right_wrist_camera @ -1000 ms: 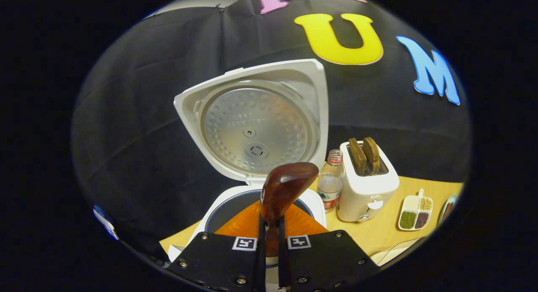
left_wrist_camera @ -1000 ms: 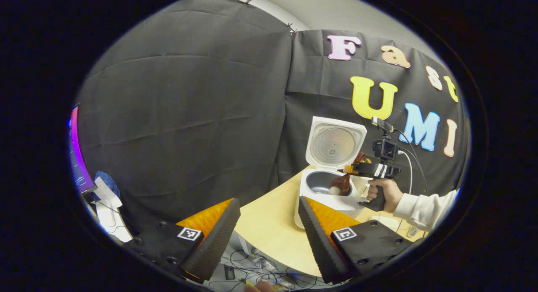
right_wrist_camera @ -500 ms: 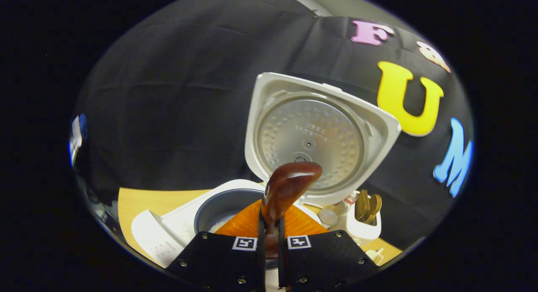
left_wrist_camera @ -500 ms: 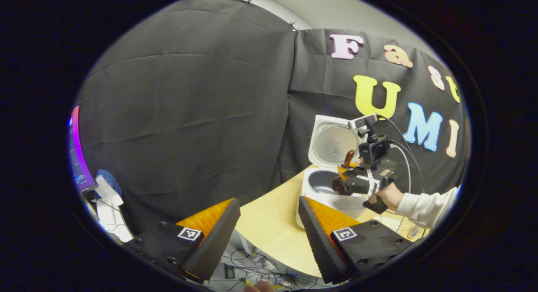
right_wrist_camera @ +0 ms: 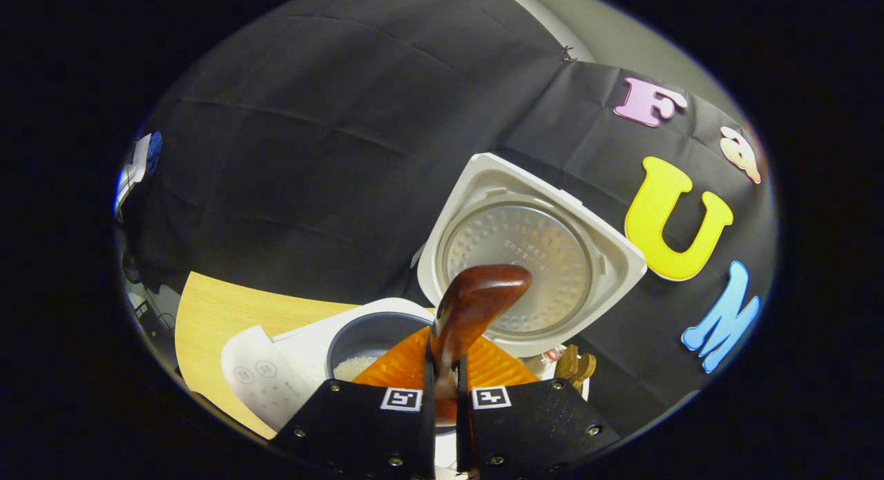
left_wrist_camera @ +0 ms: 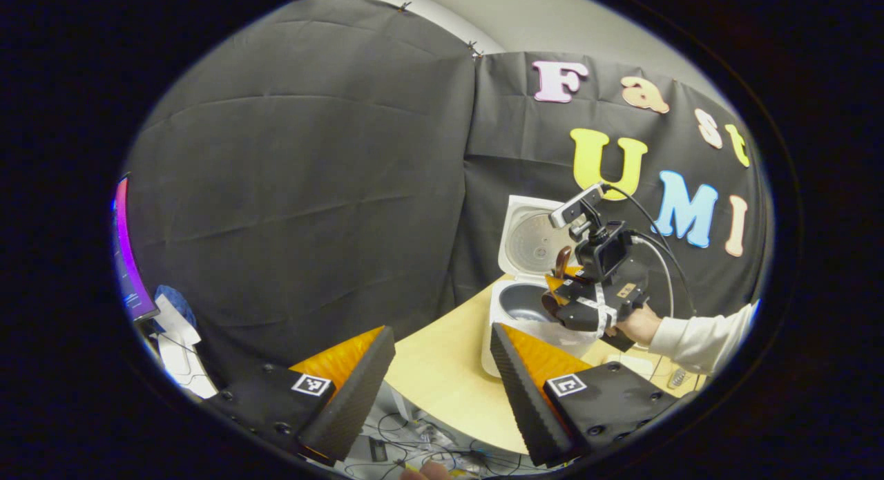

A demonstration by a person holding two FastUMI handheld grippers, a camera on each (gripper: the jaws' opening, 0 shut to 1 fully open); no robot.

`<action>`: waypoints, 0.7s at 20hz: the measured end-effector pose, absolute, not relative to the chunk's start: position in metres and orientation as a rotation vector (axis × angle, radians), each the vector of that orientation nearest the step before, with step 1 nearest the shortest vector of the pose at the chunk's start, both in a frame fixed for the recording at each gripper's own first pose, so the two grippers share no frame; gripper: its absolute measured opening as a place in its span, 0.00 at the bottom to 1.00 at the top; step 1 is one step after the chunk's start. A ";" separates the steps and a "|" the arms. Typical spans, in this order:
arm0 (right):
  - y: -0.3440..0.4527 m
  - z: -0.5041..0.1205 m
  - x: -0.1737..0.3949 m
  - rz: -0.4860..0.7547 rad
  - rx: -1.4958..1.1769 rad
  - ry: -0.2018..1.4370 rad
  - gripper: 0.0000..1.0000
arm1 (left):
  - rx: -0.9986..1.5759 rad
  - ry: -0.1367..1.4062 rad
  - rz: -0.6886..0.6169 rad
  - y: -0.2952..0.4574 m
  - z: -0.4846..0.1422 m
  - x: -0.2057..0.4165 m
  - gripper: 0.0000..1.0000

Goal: Close the left gripper, press the button to open the rice cooker; take a wooden spoon from the chopstick holder with the right hand, scoop a spoonful of rice and pour it into the rice cooker, then put the wooden spoon back into the chopstick holder.

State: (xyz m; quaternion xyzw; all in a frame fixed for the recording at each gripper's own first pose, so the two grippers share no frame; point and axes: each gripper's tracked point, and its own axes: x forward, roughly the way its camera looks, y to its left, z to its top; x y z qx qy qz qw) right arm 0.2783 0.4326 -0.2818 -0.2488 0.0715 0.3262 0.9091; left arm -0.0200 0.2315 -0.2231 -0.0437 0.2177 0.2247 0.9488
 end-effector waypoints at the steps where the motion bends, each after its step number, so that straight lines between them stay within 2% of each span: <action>1: 0.427 -0.279 0.275 0.666 -0.523 0.147 0.12 | -0.092 0.434 0.451 0.232 -0.220 -0.022 0.94; 4: 0.402 -0.262 0.262 0.637 -0.466 0.195 0.12 | -0.102 0.402 0.429 0.233 -0.215 -0.029 0.94; 9: 0.332 -0.242 0.252 0.520 -0.288 0.309 0.12 | -0.110 0.350 0.351 0.228 -0.208 -0.032 0.94; 14: 0.239 -0.241 0.227 0.342 -0.112 0.416 0.12 | -0.168 0.336 0.240 0.202 -0.211 -0.033 0.94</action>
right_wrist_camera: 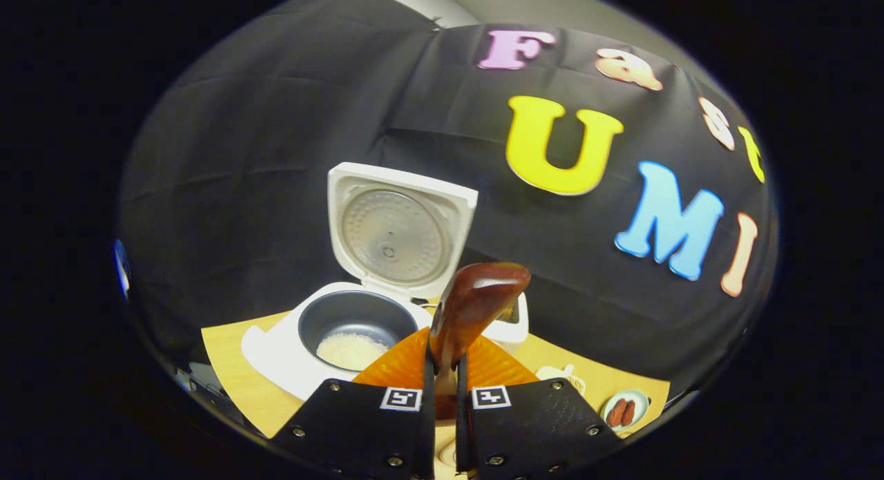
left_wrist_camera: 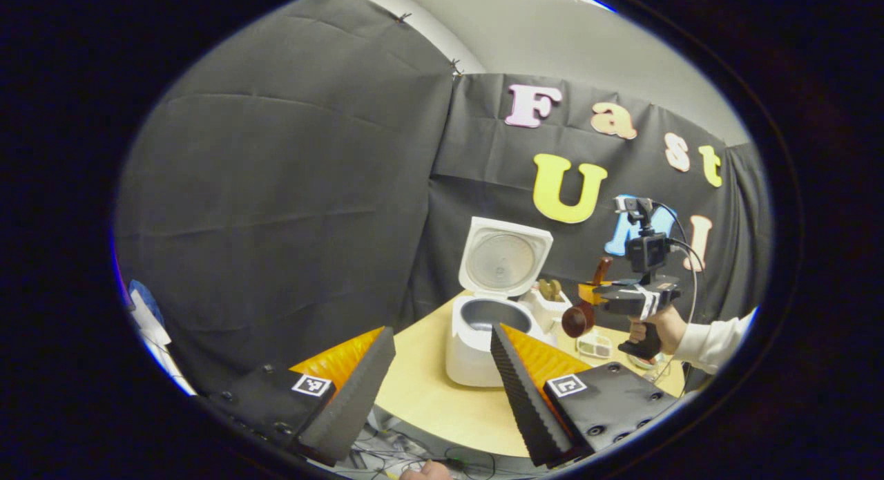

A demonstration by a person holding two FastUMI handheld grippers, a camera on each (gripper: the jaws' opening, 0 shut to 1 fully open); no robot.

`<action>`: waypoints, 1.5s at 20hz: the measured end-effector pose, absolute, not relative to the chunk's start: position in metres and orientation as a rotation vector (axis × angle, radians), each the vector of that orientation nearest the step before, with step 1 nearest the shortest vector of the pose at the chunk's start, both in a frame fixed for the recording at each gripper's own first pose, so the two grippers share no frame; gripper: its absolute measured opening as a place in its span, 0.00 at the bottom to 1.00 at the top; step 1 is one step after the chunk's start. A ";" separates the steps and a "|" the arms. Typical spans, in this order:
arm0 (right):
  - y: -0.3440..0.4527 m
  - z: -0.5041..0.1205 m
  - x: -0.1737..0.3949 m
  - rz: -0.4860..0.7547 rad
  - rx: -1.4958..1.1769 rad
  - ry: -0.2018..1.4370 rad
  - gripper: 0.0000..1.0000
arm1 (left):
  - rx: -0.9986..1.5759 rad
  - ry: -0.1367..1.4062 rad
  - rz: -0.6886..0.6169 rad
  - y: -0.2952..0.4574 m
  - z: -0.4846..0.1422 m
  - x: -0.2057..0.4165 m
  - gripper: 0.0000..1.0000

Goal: Close the left gripper, press the button to open the rice cooker; take a wooden spoon from the chopstick holder with the right hand, scoop a spoonful of rice and pour it into the rice cooker, then put the wooden spoon back into the chopstick holder.

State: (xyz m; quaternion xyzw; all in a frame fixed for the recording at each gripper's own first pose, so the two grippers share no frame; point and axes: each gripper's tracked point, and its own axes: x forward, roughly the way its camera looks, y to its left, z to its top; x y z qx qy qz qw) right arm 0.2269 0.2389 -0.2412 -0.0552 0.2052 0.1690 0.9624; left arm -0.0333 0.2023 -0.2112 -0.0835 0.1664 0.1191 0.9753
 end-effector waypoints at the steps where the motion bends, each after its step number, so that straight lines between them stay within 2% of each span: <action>1: 0.219 -0.242 0.220 0.305 -0.086 0.434 0.12 | -0.173 0.335 0.213 0.193 -0.213 -0.032 0.94; 5: 0.137 -0.246 0.196 0.176 -0.022 0.471 0.12 | -0.183 0.347 0.138 0.173 -0.220 -0.026 0.94; 10: 0.049 -0.255 0.177 0.070 0.056 0.487 0.12 | -0.176 0.340 0.114 0.149 -0.212 -0.018 0.94; 16: -0.049 -0.278 0.169 0.000 0.154 0.499 0.12 | -0.163 0.370 0.120 0.086 -0.219 -0.001 0.94; 21: -0.122 -0.323 0.174 -0.030 0.230 0.539 0.12 | -0.143 0.416 0.151 0.023 -0.227 0.005 0.94; 26: -0.167 -0.375 0.174 -0.050 0.293 0.591 0.12 | -0.093 0.470 0.177 -0.026 -0.234 0.008 0.94; 30: -0.186 -0.415 0.170 -0.099 0.378 0.638 0.12 | -0.036 0.517 0.141 -0.061 -0.243 0.023 0.94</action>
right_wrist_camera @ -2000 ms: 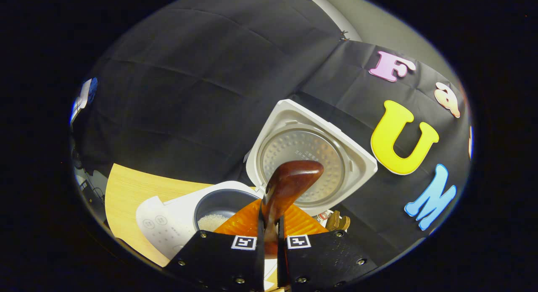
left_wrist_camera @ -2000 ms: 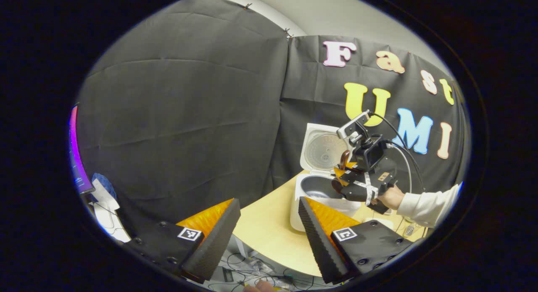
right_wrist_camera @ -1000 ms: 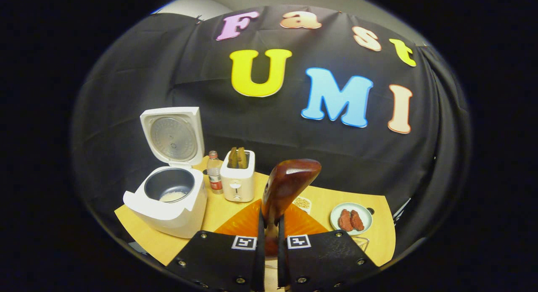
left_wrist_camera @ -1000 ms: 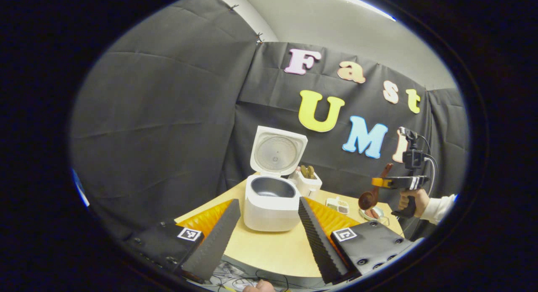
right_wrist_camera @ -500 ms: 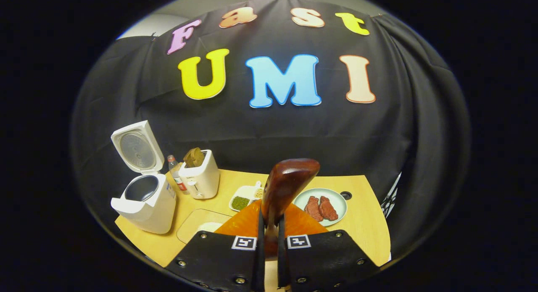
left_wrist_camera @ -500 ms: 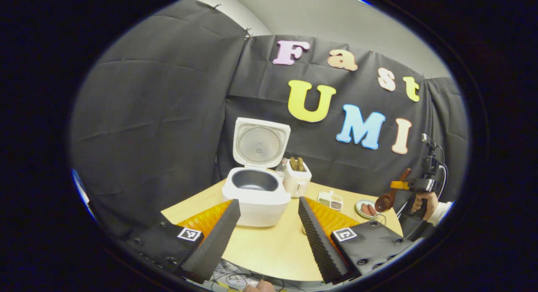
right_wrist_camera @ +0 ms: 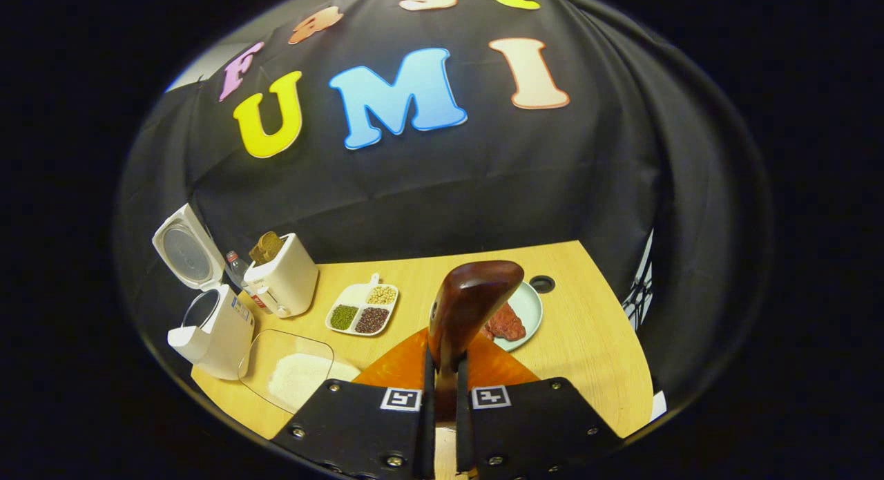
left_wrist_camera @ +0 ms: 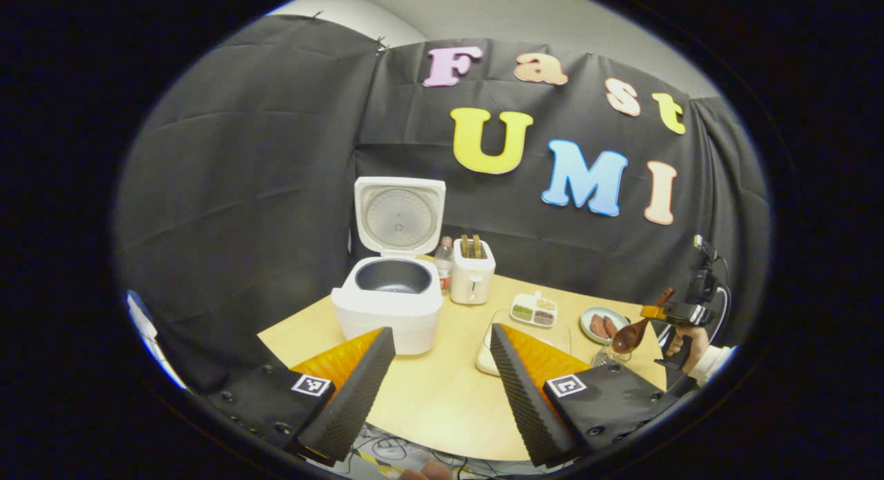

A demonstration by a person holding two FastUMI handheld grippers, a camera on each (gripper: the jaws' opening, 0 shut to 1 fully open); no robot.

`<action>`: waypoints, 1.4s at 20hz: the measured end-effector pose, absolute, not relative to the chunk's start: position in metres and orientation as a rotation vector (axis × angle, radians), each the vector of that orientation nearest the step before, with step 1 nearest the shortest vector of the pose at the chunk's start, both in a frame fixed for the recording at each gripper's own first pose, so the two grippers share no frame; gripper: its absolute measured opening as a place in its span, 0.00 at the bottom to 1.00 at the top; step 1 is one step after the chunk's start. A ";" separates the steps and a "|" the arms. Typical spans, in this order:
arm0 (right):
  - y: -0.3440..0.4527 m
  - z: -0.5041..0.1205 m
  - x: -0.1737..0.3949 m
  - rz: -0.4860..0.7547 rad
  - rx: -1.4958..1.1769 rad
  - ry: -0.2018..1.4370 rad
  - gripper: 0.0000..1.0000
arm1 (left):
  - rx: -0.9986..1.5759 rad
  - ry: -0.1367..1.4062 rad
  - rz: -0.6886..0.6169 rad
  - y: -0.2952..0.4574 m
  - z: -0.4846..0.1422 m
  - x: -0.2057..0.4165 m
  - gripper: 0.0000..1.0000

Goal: Close the left gripper, press the button to open the rice cooker; take a wooden spoon from the chopstick holder with the right hand, scoop a spoonful of rice and pour it into the rice cooker, then put the wooden spoon back into the chopstick holder.

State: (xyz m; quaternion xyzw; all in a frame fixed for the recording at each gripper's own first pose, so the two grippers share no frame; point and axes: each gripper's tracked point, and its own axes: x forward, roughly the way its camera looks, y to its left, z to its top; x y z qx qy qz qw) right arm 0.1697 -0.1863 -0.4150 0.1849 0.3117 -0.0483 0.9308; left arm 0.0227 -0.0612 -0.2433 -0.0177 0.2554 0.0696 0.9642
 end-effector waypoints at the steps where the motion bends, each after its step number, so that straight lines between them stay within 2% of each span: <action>1: -0.190 -0.424 0.168 -0.108 0.399 0.652 0.12 | -0.025 0.524 0.135 -0.067 -0.243 0.028 0.94; 5: -0.191 -0.455 0.167 -0.113 0.466 0.693 0.12 | 0.000 0.500 0.134 -0.079 -0.228 0.043 0.94; 10: -0.191 -0.485 0.167 -0.126 0.581 0.736 0.13 | -0.001 0.528 0.153 -0.080 -0.240 0.045 0.94; 11: -0.189 -0.484 0.164 -0.114 0.614 0.743 0.15 | 0.002 0.535 0.149 -0.081 -0.241 0.047 0.98; 14: -0.198 -0.481 0.160 -0.117 0.665 0.732 0.16 | -0.002 0.538 0.135 -0.087 -0.244 0.060 0.98; 15: -0.194 -0.480 0.157 -0.110 0.689 0.739 0.24 | -0.003 0.529 0.130 -0.088 -0.241 0.066 0.98; 17: -0.191 -0.479 0.152 -0.090 0.722 0.752 0.29 | 0.002 0.507 0.120 -0.091 -0.233 0.077 0.95; 19: -0.193 -0.475 0.144 -0.081 0.719 0.761 0.47 | 0.006 0.481 0.109 -0.090 -0.226 0.086 0.94; 20: -0.194 -0.471 0.140 -0.080 0.710 0.755 0.47 | 0.006 0.470 0.105 -0.089 -0.222 0.090 0.94; 21: -0.195 -0.468 0.136 -0.083 0.702 0.753 0.52 | 0.005 0.454 0.101 -0.088 -0.216 0.094 0.94; 24: -0.199 -0.460 0.116 -0.106 0.697 0.755 0.52 | 0.018 0.403 0.090 -0.078 -0.196 0.106 0.94; 25: -0.201 -0.457 0.109 -0.114 0.699 0.752 0.52 | 0.023 0.386 0.087 -0.074 -0.190 0.111 1.00; 26: -0.203 -0.450 0.105 -0.124 0.701 0.726 0.52 | 0.022 0.371 0.084 -0.070 -0.185 0.116 0.94; 27: -0.204 -0.442 0.100 -0.130 0.706 0.699 0.57 | 0.013 0.356 0.078 -0.066 -0.179 0.120 0.94; 28: -0.204 -0.436 0.093 -0.140 0.706 0.684 0.57 | 0.002 0.343 0.071 -0.061 -0.175 0.123 0.98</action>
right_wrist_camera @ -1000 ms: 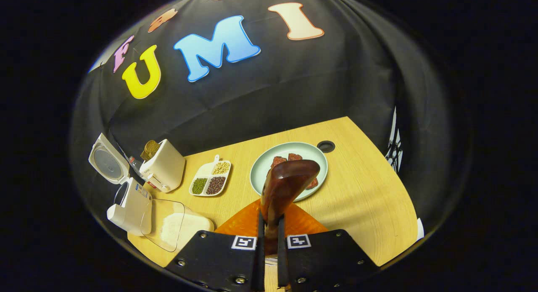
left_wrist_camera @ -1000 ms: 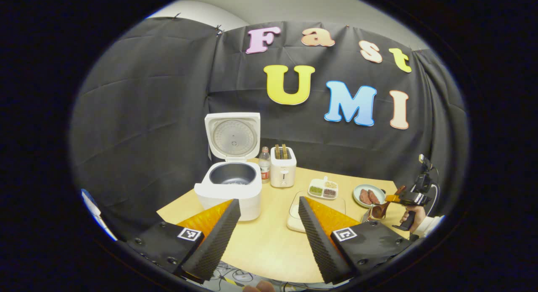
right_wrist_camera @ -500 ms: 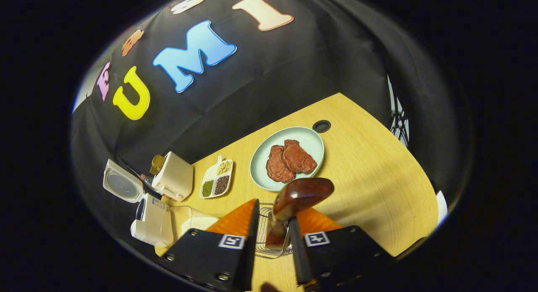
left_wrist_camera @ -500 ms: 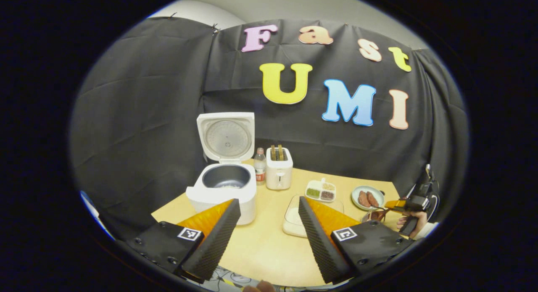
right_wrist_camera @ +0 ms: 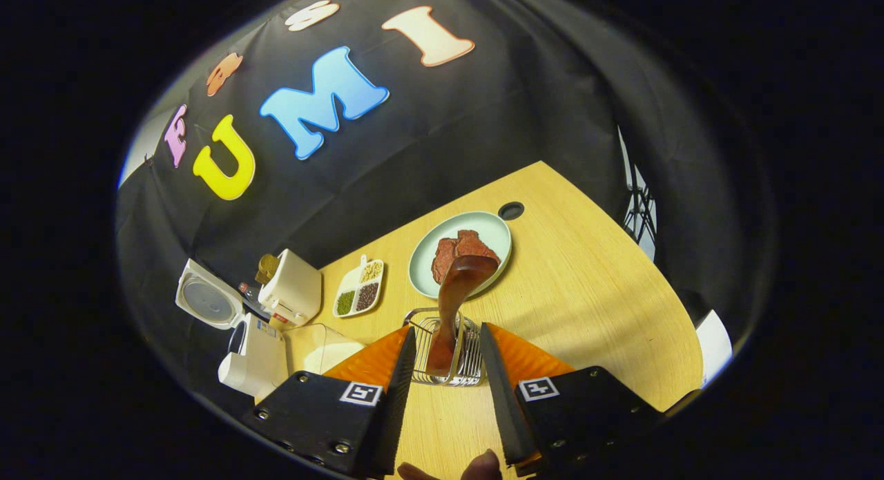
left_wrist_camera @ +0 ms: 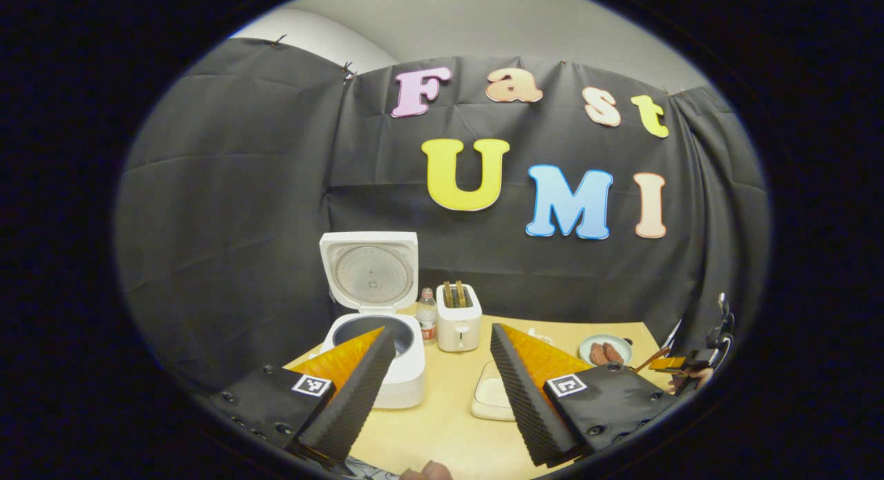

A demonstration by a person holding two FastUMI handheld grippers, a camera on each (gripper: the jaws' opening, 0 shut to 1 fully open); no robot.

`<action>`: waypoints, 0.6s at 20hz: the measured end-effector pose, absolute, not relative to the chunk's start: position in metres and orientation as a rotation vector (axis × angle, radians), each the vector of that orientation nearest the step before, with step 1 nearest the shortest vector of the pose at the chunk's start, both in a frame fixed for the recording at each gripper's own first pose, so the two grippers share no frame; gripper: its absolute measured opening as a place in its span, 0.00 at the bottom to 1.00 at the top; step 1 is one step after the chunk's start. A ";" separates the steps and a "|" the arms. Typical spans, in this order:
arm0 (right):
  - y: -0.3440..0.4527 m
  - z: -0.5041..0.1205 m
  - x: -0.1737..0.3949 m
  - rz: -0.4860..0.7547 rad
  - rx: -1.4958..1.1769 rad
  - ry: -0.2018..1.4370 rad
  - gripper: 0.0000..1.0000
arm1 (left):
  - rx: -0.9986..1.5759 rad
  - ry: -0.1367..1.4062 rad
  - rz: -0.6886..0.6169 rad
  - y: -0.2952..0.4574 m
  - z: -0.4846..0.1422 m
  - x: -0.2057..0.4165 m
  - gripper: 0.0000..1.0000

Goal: Close the left gripper, press the button to open the rice cooker; take a wooden spoon from the chopstick holder with the right hand, scoop a spoonful of rice and pour it into the rice cooker, then put the wooden spoon back into the chopstick holder.

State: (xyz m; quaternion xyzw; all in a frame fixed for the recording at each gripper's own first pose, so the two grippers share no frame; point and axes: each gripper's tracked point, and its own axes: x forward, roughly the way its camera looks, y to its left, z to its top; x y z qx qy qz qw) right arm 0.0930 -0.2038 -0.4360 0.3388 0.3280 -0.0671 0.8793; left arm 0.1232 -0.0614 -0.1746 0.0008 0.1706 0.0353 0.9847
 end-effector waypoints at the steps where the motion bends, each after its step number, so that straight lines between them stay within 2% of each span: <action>1: -0.203 -0.430 0.087 -0.149 0.702 0.673 0.57 | -0.011 0.333 0.063 -0.056 -0.172 0.128 0.94; 2: -0.200 -0.423 0.081 -0.153 0.693 0.667 0.58 | -0.024 0.326 0.052 -0.051 -0.171 0.132 0.94; 3: -0.197 -0.417 0.077 -0.158 0.684 0.665 0.66 | -0.033 0.315 0.039 -0.044 -0.169 0.139 1.00; 4: -0.193 -0.410 0.070 -0.167 0.675 0.662 0.72 | -0.040 0.308 0.024 -0.037 -0.168 0.145 0.97; 5: -0.189 -0.402 0.065 -0.184 0.662 0.657 0.89 | -0.045 0.304 0.010 -0.028 -0.167 0.153 0.94; 6: -0.182 -0.392 0.060 -0.195 0.650 0.646 0.94 | -0.051 0.298 -0.001 -0.017 -0.167 0.162 0.94; 12: -0.131 -0.324 0.031 -0.274 0.505 0.550 0.95 | -0.107 0.238 -0.053 0.057 -0.153 0.223 0.94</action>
